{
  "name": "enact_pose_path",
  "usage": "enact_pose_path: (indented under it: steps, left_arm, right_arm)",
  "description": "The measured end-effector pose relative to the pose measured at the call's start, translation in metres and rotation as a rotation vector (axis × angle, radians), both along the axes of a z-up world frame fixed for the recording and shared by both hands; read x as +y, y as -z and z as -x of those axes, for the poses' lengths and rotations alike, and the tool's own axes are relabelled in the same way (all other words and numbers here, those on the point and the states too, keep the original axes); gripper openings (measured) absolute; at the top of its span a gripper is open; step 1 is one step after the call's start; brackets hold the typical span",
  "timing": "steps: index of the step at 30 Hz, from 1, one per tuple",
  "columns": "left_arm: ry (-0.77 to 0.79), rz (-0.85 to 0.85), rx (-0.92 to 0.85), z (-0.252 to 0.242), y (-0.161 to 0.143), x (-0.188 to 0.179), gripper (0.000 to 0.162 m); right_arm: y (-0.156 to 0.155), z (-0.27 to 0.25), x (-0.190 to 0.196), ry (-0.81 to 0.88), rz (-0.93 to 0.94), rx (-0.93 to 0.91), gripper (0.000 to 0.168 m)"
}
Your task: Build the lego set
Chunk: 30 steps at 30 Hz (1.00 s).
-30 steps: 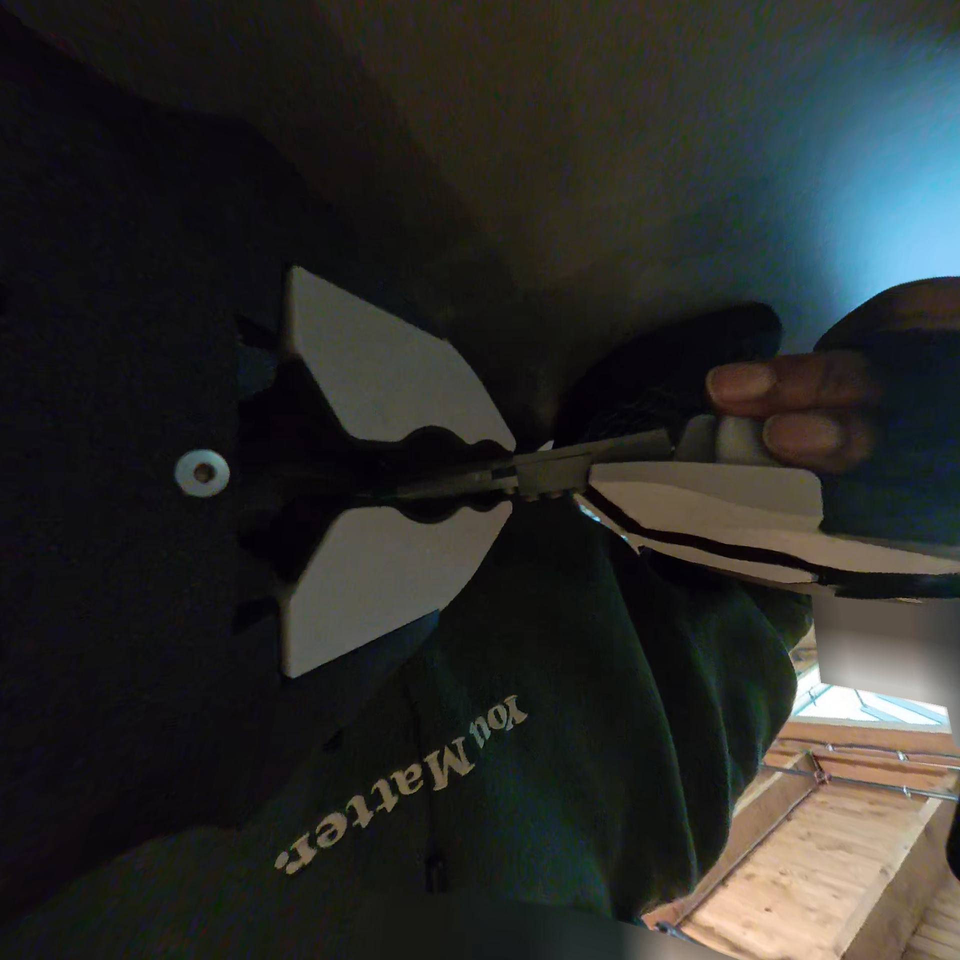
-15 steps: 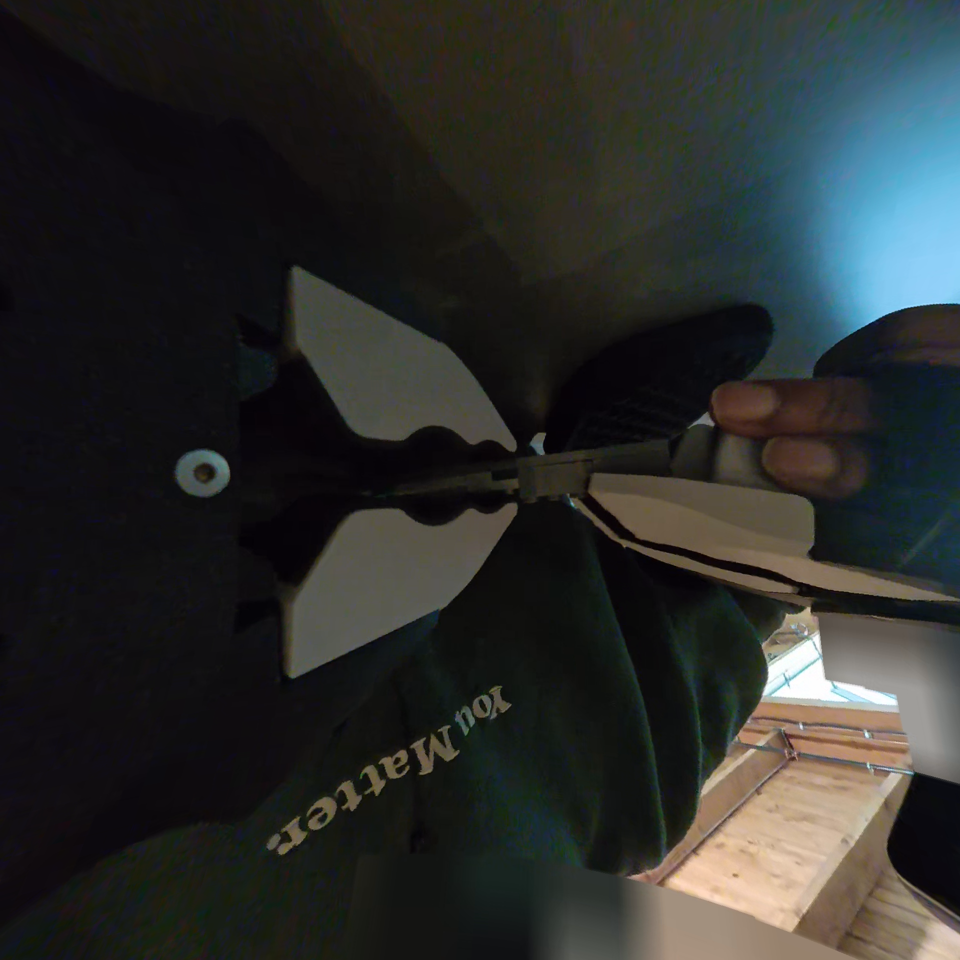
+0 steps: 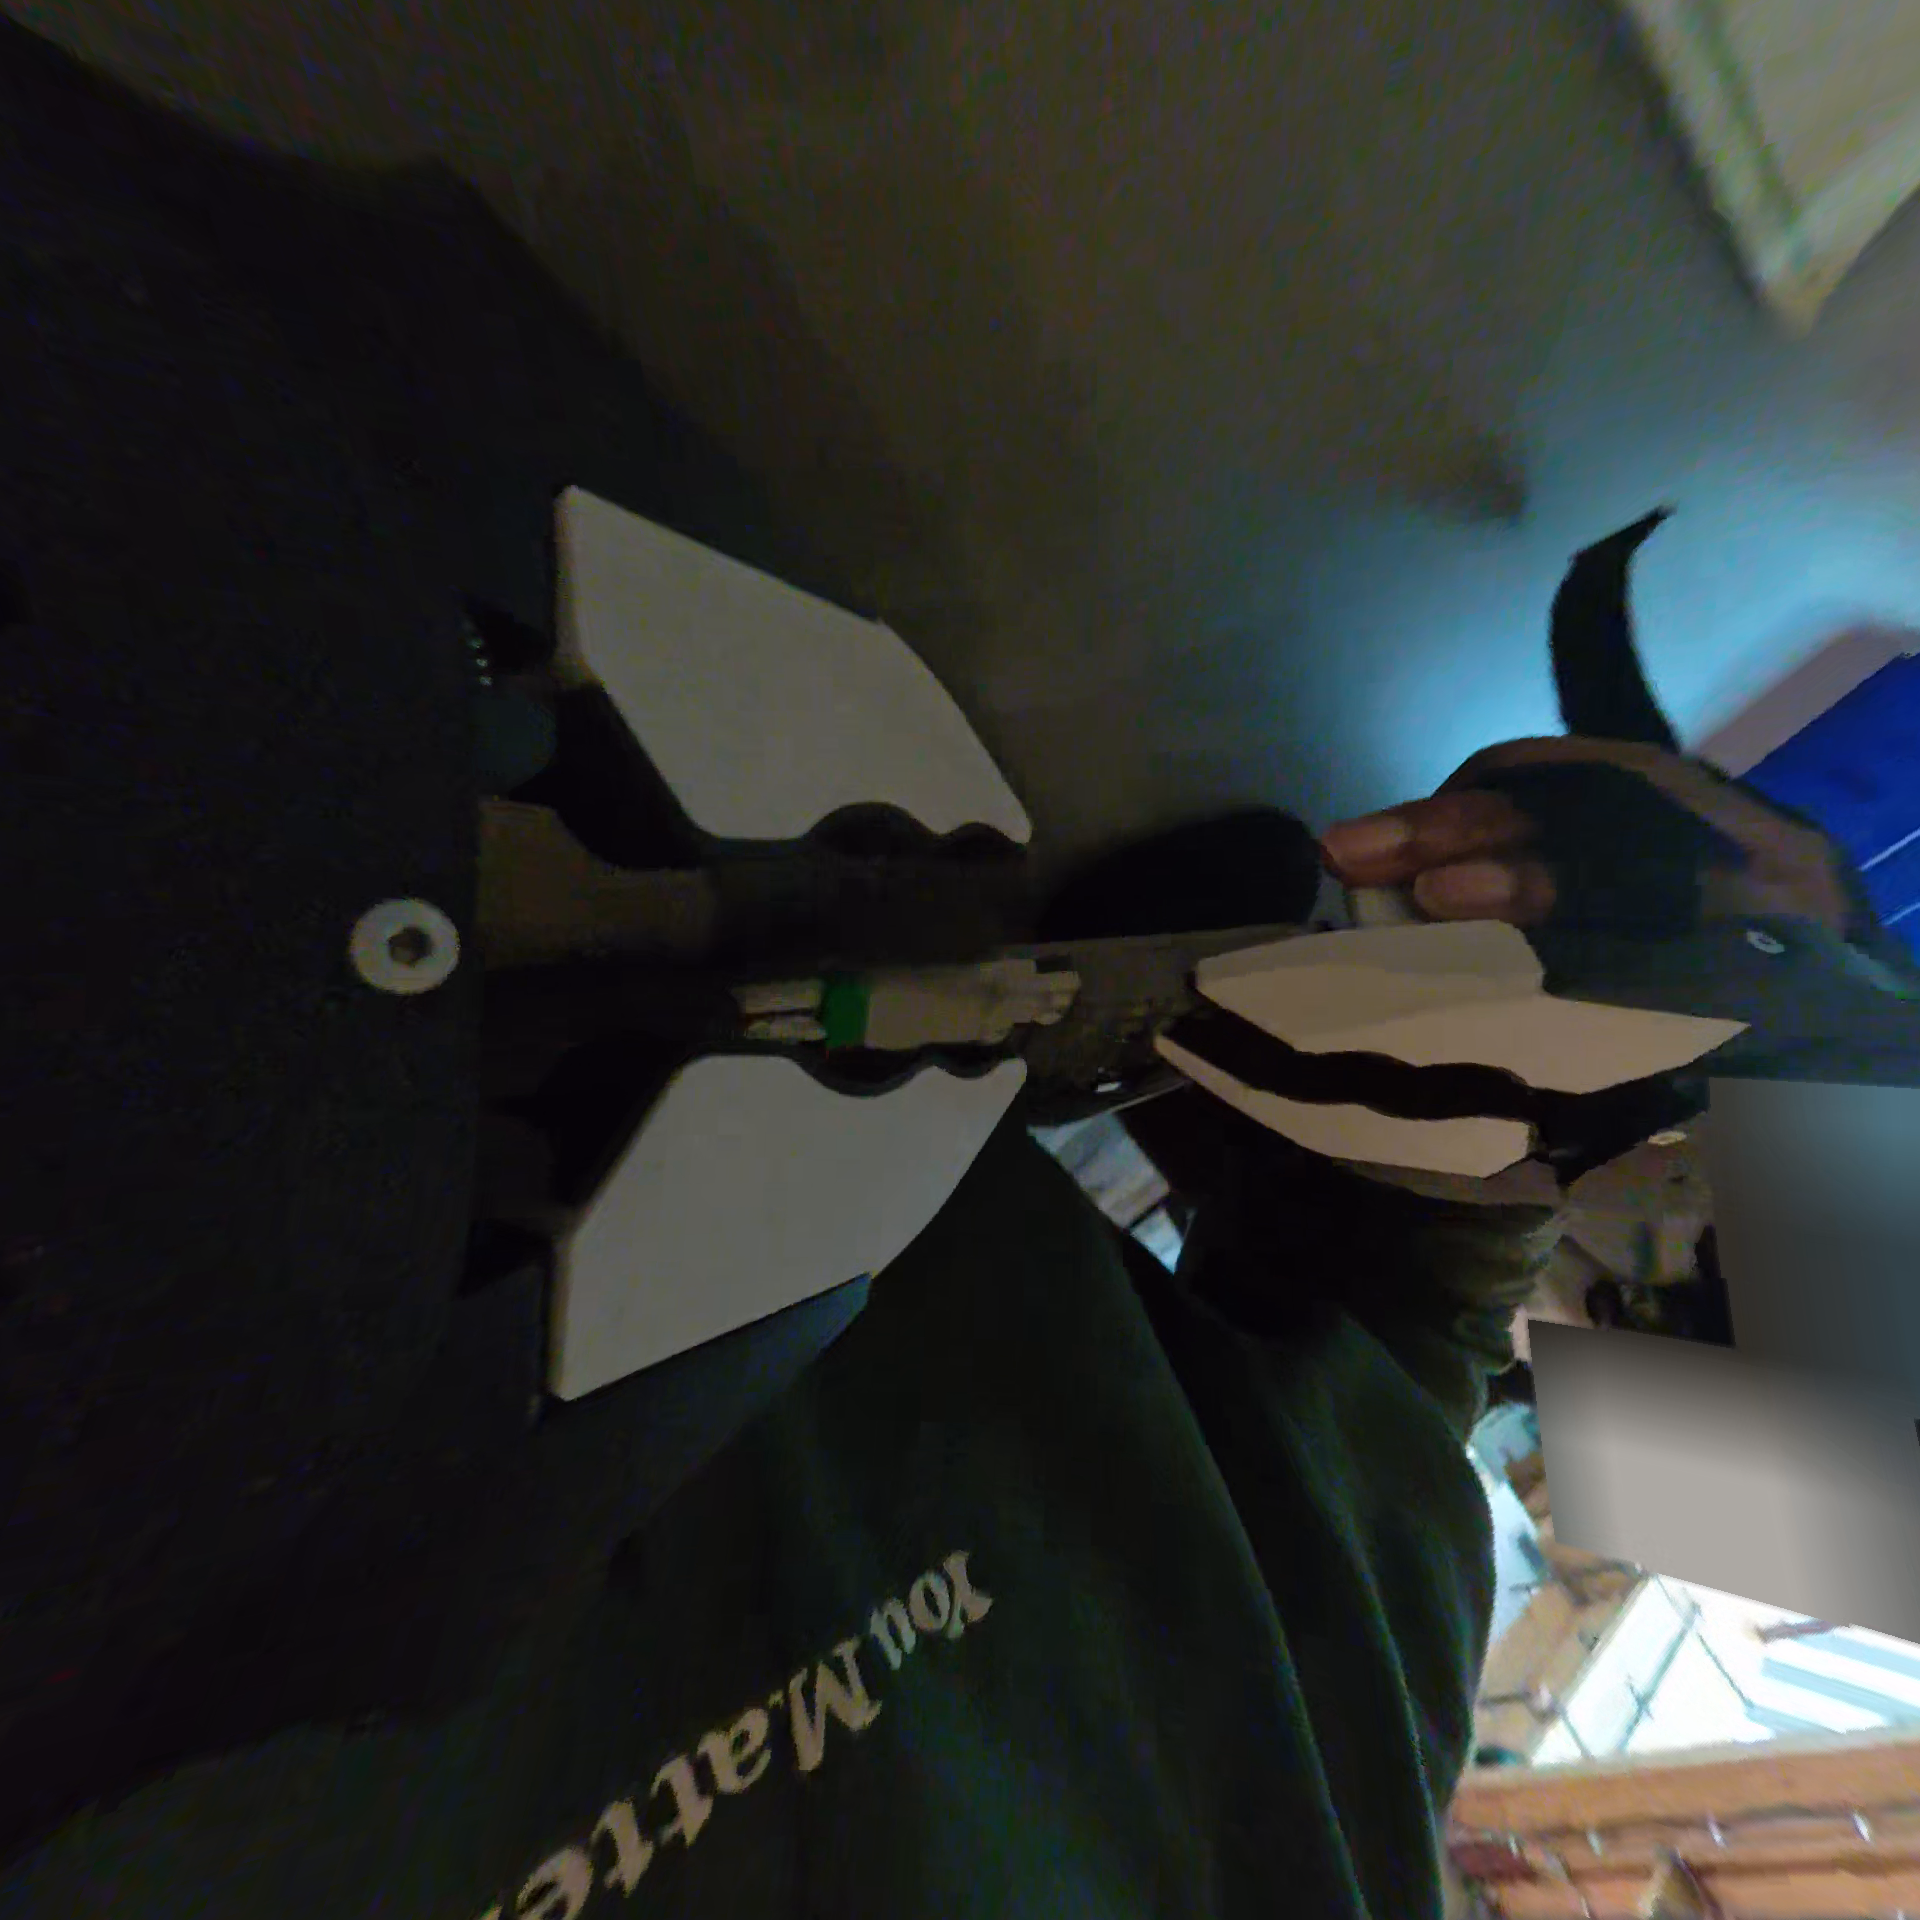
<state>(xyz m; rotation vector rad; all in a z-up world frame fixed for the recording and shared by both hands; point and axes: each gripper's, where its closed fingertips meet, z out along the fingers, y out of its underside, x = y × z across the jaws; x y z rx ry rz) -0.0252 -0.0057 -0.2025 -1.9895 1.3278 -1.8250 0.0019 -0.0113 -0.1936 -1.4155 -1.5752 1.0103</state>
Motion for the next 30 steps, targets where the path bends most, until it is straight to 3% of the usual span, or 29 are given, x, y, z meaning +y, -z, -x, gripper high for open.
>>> enact_pose_path:
  steps: [13,20,30]
  left_arm:
    - [-0.374,-0.543,-0.04,0.026,-0.013,0.046,0.028]
    - [-0.47,-0.591,0.003,0.04,-0.001,0.048,0.025]
    - [-0.453,-0.592,0.057,0.04,0.014,0.048,0.025]
  right_arm:
    - [0.022,-0.026,0.039,0.171,0.154,0.043,0.015]
    - [0.043,-0.031,0.058,0.207,0.186,0.002,0.015]
    - [0.068,-0.034,0.078,0.268,0.298,-0.134,0.016]
